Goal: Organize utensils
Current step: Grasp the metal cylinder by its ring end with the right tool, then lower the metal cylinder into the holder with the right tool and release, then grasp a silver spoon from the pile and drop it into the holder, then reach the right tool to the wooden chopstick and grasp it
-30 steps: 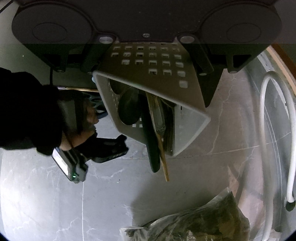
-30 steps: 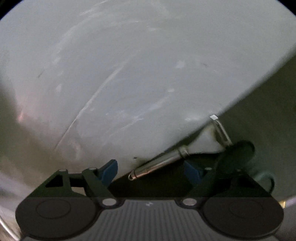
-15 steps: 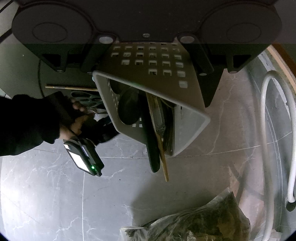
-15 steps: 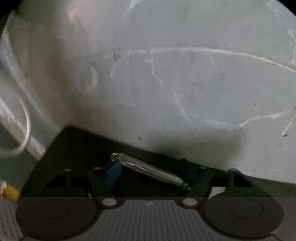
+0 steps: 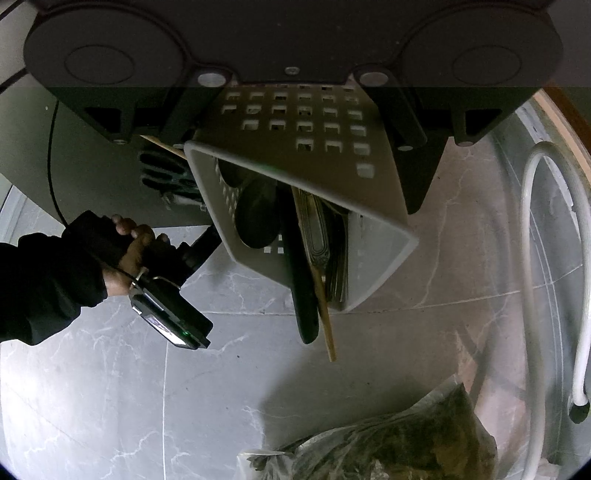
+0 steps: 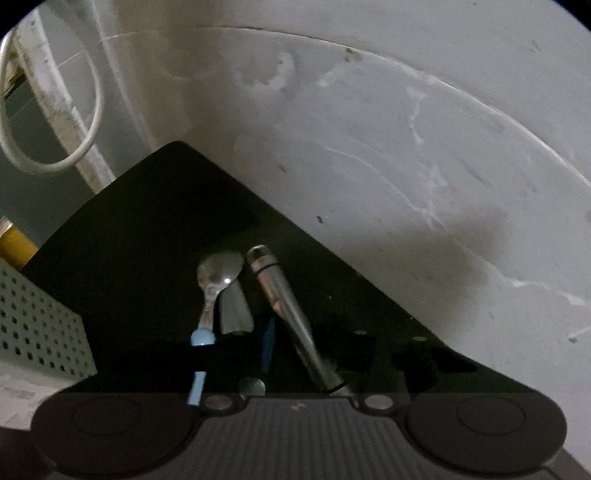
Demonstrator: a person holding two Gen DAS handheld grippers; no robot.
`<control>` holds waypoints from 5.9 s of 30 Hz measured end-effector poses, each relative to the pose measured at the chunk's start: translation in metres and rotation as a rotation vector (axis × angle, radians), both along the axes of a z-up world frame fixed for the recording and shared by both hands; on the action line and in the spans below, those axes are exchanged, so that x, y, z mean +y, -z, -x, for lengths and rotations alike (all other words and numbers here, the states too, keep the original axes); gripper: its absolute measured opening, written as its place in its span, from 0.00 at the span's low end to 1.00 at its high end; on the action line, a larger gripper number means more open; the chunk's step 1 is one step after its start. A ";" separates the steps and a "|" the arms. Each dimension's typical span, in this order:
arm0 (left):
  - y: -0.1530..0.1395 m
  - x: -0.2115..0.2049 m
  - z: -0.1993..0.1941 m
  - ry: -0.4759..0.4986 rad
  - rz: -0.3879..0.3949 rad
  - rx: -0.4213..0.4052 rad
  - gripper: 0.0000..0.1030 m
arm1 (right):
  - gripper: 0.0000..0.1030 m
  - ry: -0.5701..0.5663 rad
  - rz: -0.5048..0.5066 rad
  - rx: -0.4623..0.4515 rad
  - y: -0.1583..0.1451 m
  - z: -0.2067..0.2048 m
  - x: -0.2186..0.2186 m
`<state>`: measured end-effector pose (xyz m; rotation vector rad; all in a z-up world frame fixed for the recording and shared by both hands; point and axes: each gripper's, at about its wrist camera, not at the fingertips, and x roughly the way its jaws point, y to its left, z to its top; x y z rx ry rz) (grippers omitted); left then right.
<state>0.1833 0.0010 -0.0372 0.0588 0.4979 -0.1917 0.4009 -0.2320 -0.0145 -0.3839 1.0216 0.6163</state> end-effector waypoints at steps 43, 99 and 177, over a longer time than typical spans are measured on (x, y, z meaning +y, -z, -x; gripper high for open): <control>0.003 0.006 -0.003 0.028 -0.004 -0.016 0.74 | 0.92 0.219 -0.558 -0.464 -0.099 0.232 -0.042; 0.003 0.023 0.006 -0.046 0.004 -0.041 0.74 | 0.01 0.221 -0.750 -0.573 -0.149 0.243 -0.019; 0.001 0.022 0.011 -0.013 0.002 -0.019 0.75 | 0.08 0.241 -0.069 -0.012 0.011 0.274 -0.045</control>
